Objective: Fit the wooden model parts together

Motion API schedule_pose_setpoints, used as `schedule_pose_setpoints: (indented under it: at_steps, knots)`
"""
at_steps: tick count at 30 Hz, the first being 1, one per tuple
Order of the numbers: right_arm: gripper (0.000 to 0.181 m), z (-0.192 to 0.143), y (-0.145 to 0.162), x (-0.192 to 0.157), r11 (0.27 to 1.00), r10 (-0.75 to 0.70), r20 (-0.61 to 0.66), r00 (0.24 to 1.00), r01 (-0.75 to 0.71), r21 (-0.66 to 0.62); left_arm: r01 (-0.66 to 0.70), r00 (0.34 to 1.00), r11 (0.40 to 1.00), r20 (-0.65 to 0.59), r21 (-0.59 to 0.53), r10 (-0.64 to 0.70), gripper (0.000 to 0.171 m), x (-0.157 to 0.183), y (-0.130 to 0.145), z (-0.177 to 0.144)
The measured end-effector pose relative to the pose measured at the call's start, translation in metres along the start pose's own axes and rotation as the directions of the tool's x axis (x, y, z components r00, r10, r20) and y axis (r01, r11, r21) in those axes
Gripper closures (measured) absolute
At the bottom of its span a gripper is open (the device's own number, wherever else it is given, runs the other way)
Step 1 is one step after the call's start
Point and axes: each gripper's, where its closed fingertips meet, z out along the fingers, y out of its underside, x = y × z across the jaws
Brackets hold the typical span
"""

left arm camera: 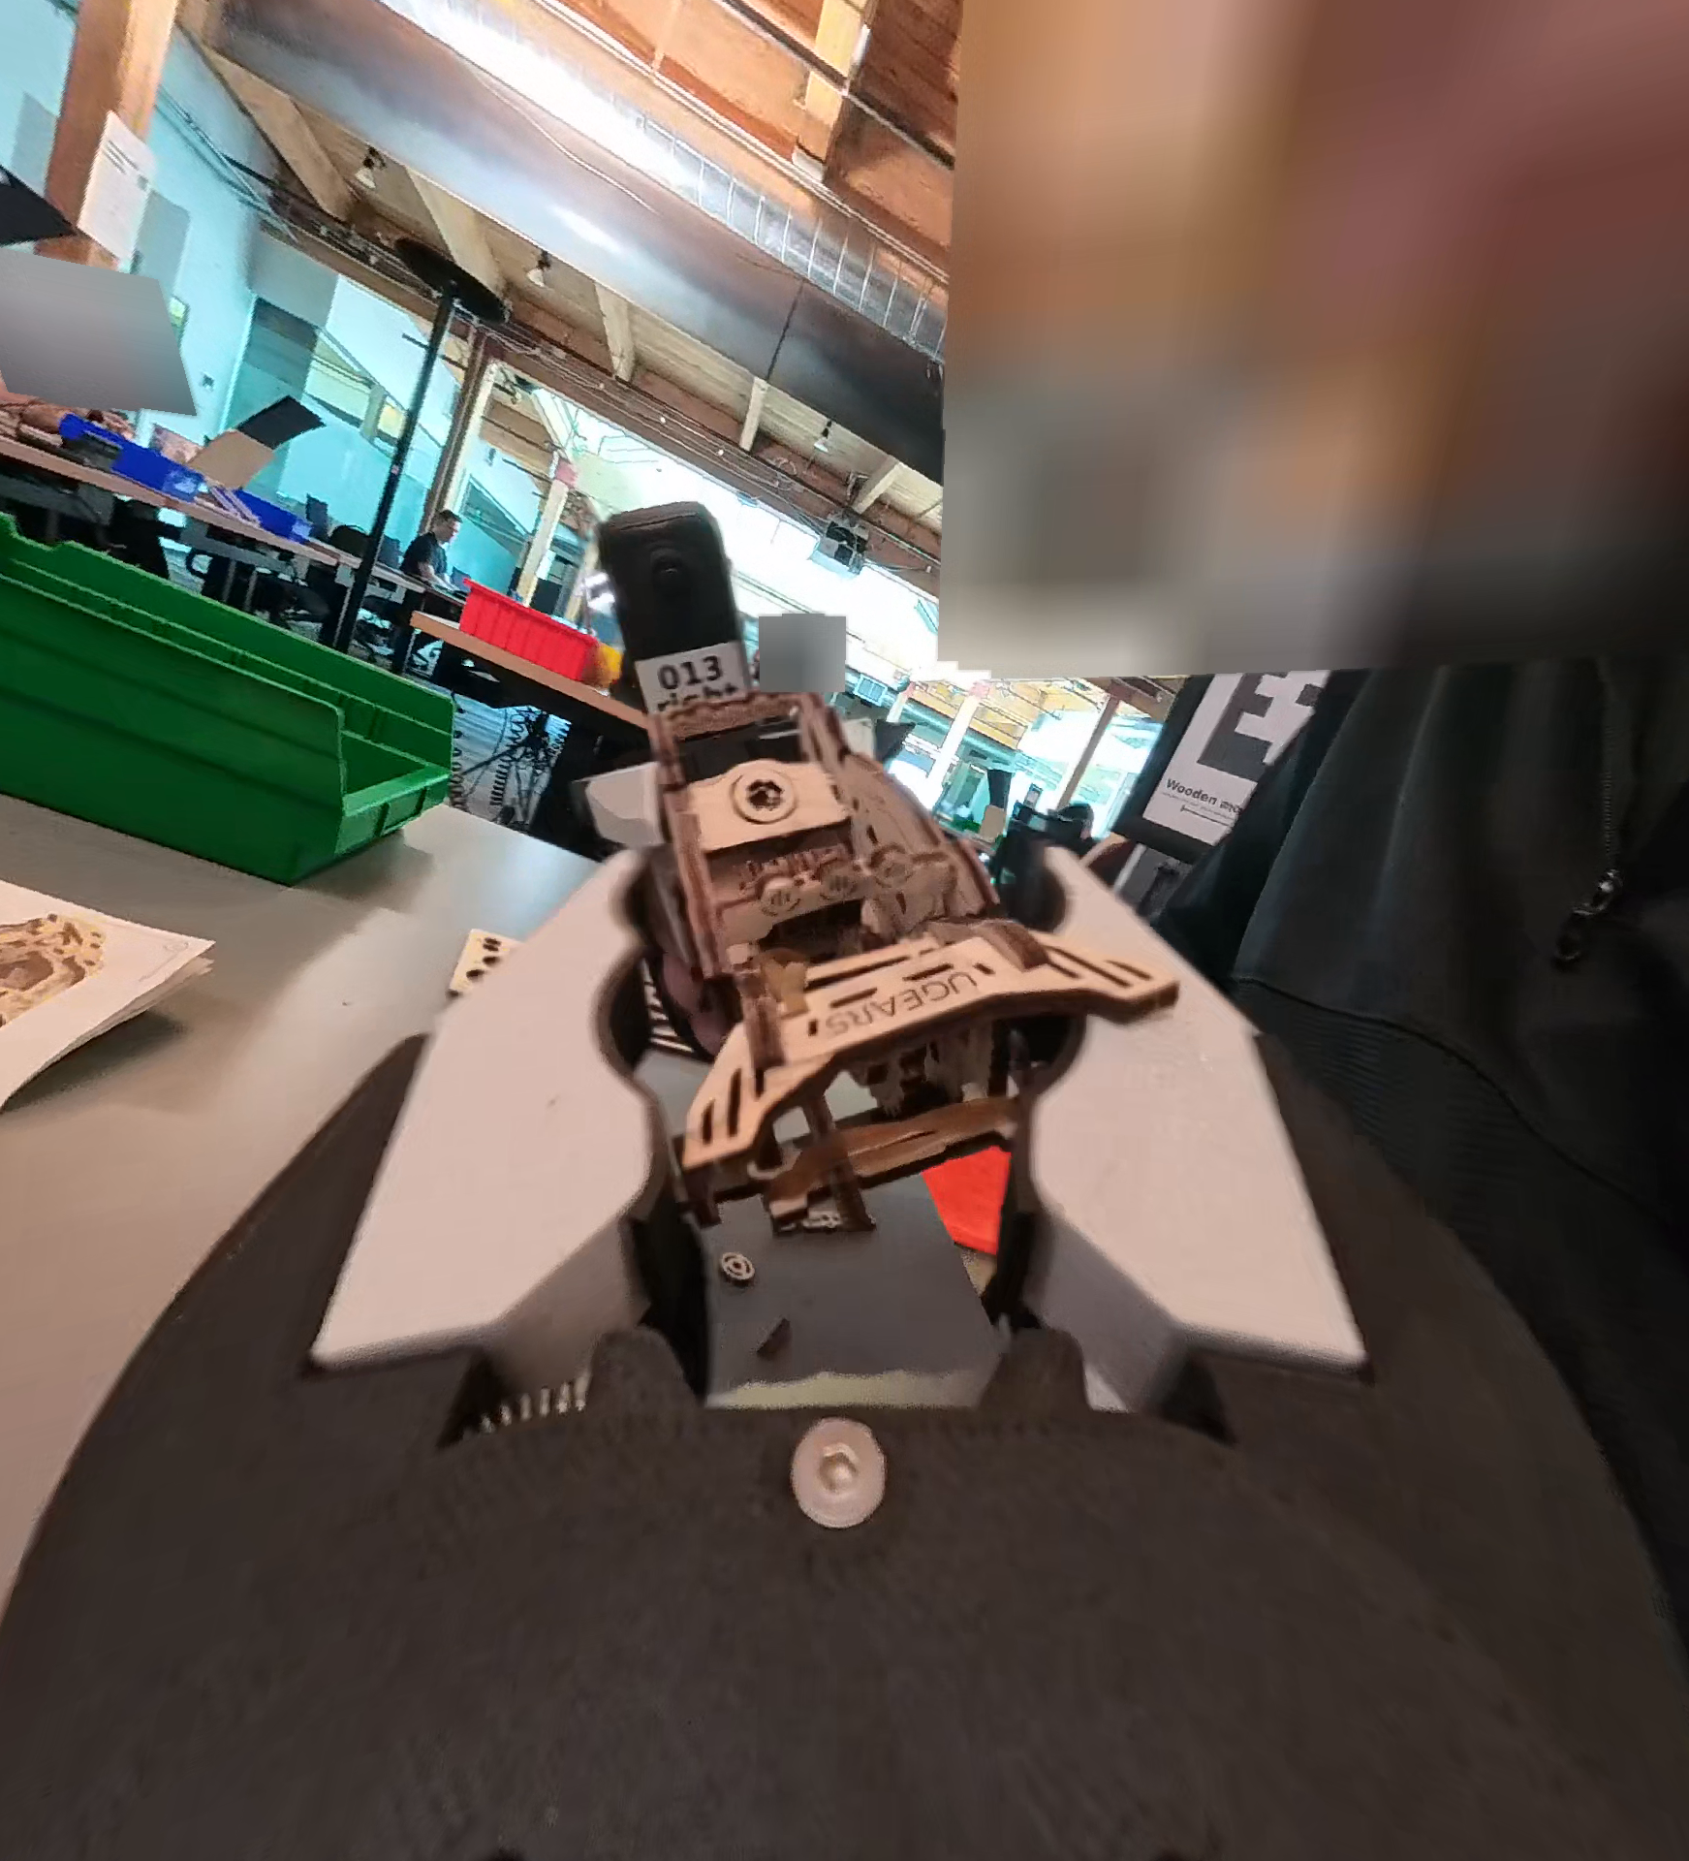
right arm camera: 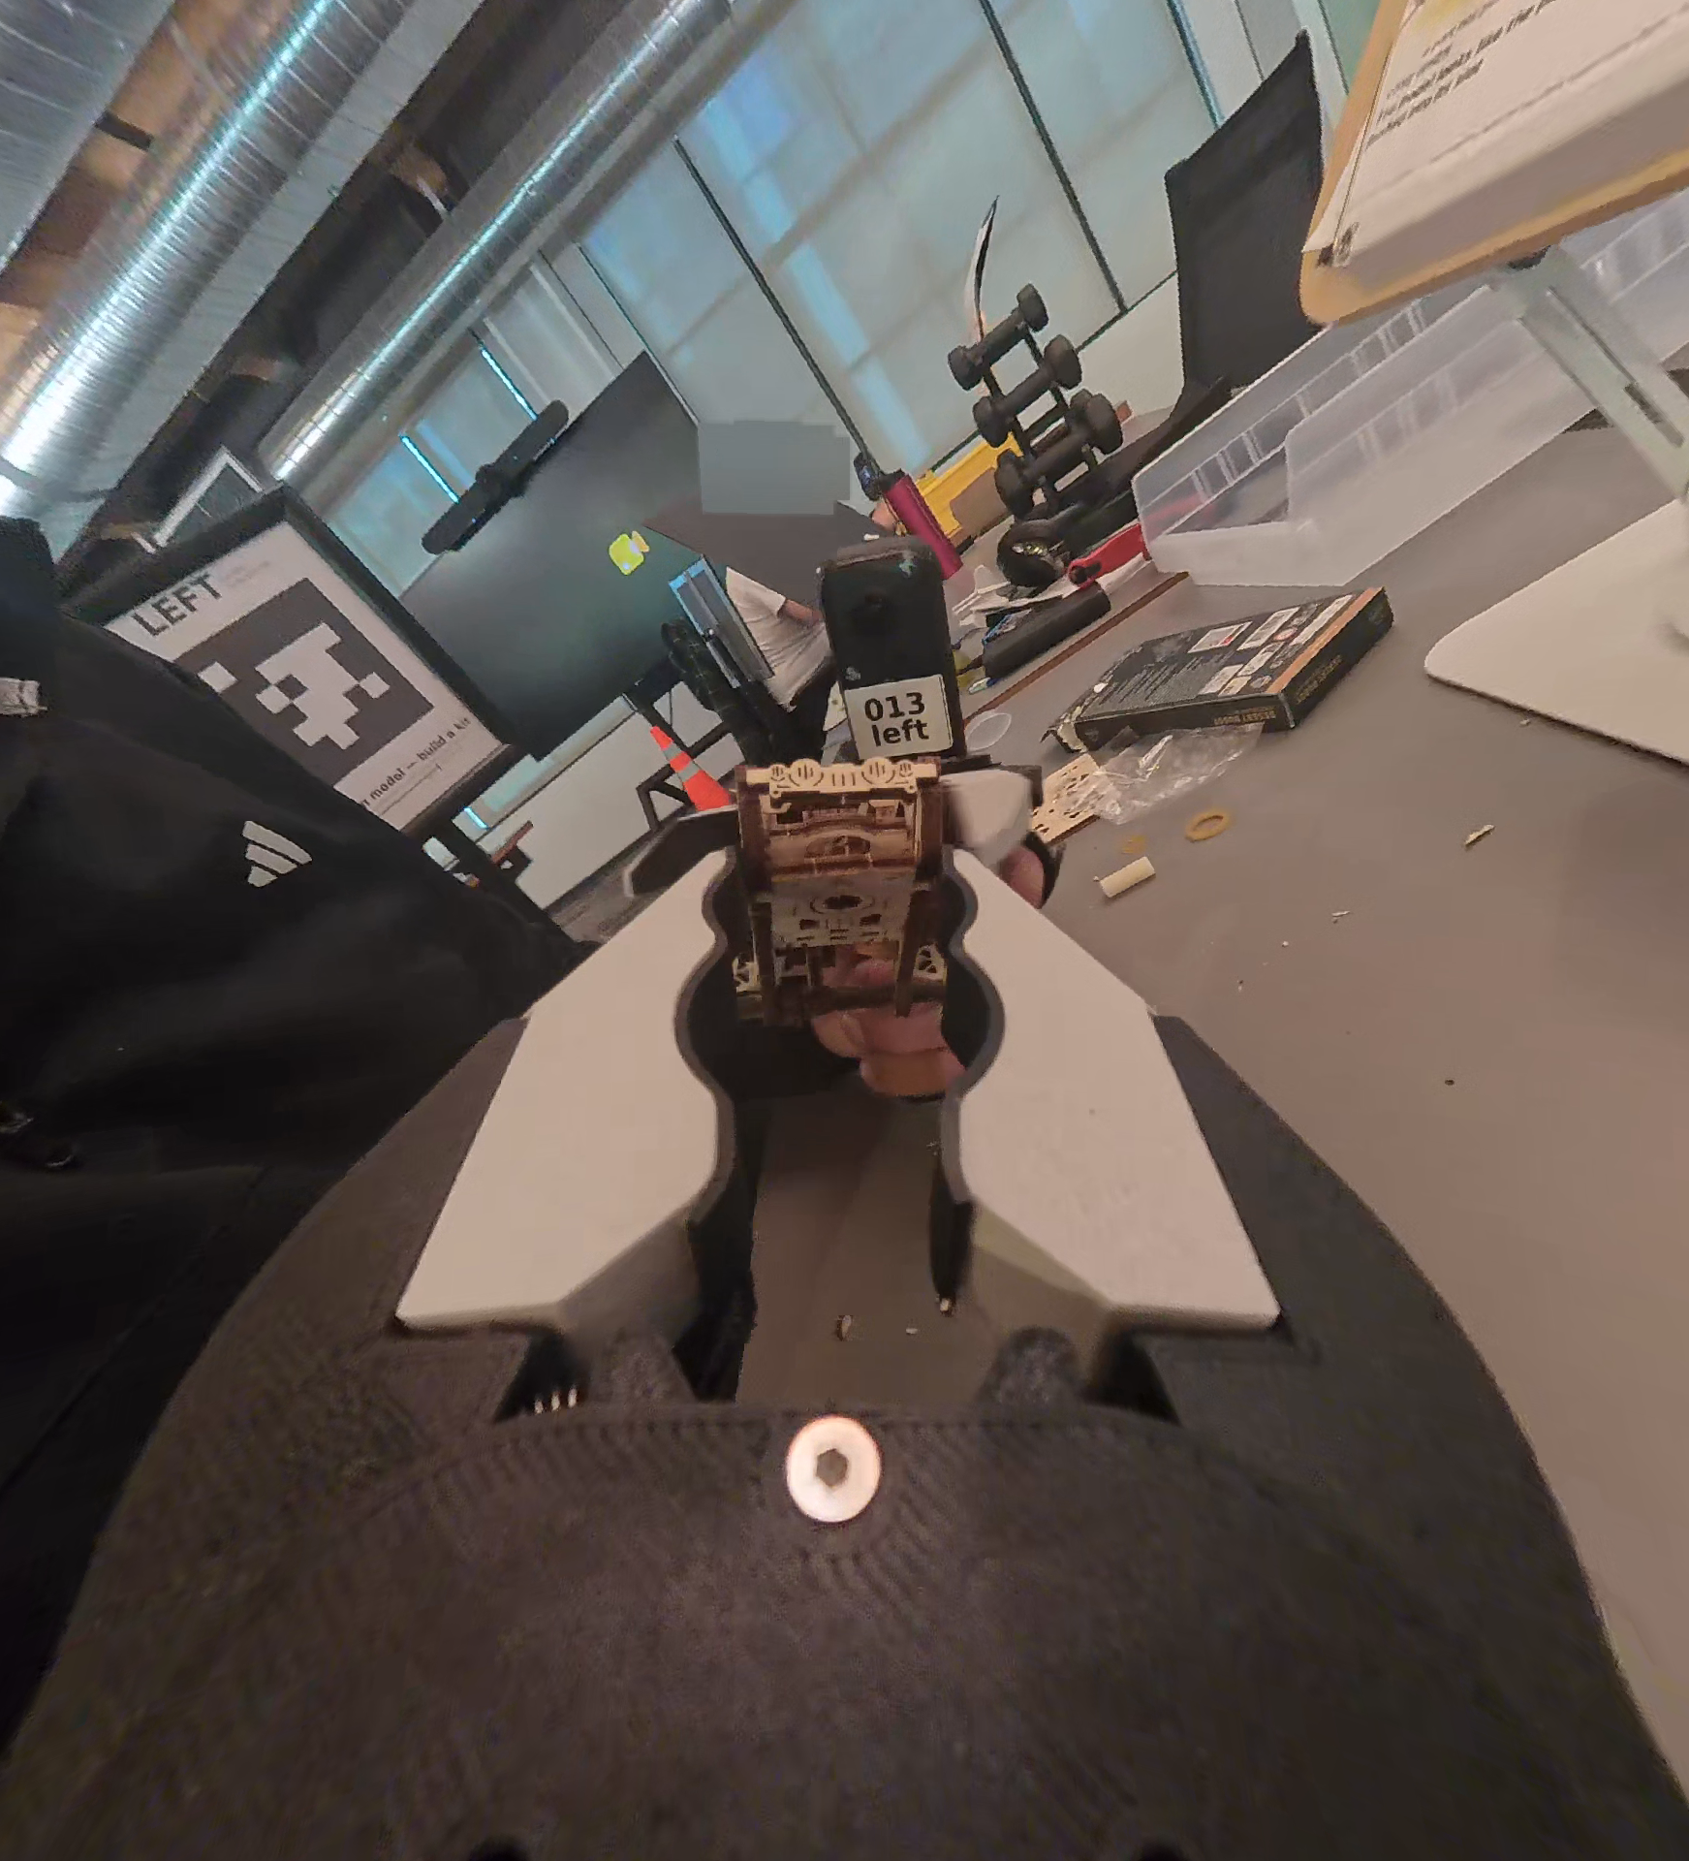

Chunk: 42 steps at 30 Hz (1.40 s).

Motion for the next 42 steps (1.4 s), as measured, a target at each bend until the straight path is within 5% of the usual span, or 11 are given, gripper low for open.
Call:
schedule_pose_setpoints:
  at_steps: [2,7,13,18,21,25,30,35,42]
  knots:
    - [0.146,-0.004,-0.007,-0.002,1.0,-0.021,-0.003,1.0,0.021,0.014,0.02,0.999,1.0,0.034,-0.002,-0.02,0.076,-0.007,-0.001,-0.001]
    - [0.147,-0.018,-0.013,0.003,0.994,-0.108,-0.074,0.991,0.106,-0.034,0.027,0.988,0.999,0.155,-0.037,-0.021,0.064,-0.023,-0.001,-0.028]
    - [0.147,-0.024,0.008,0.019,0.938,-0.297,-0.159,0.941,0.257,-0.234,-0.074,0.939,0.959,0.304,-0.275,0.159,0.08,-0.034,-0.009,-0.042]
    - [0.147,-0.019,0.03,0.034,0.876,-0.402,-0.149,0.903,0.333,-0.349,-0.064,0.952,0.842,0.22,-0.536,0.212,0.082,-0.05,0.03,-0.001]
    - [0.147,-0.018,0.039,0.042,0.857,-0.433,-0.137,0.891,0.36,-0.368,-0.051,0.968,0.793,0.166,-0.607,0.189,0.098,-0.061,0.054,0.006]
    - [0.147,-0.021,0.051,0.051,0.828,-0.466,-0.121,0.876,0.384,-0.409,-0.049,0.981,0.756,0.109,-0.653,0.158,0.123,-0.063,0.076,0.008]
    - [0.136,-0.033,0.055,0.06,0.827,-0.447,-0.152,0.882,0.342,-0.446,-0.079,0.972,0.73,0.111,-0.679,0.209,0.128,-0.071,0.085,0.008]
    - [0.143,-0.035,0.044,0.05,0.875,-0.404,-0.18,0.897,0.321,-0.363,-0.129,0.95,0.691,0.111,-0.711,0.292,0.128,-0.077,0.089,0.011]
    - [0.145,-0.034,0.056,0.053,0.843,-0.448,-0.155,0.881,0.358,-0.402,-0.172,0.947,0.663,0.062,-0.728,0.314,0.128,-0.074,0.093,0.014]
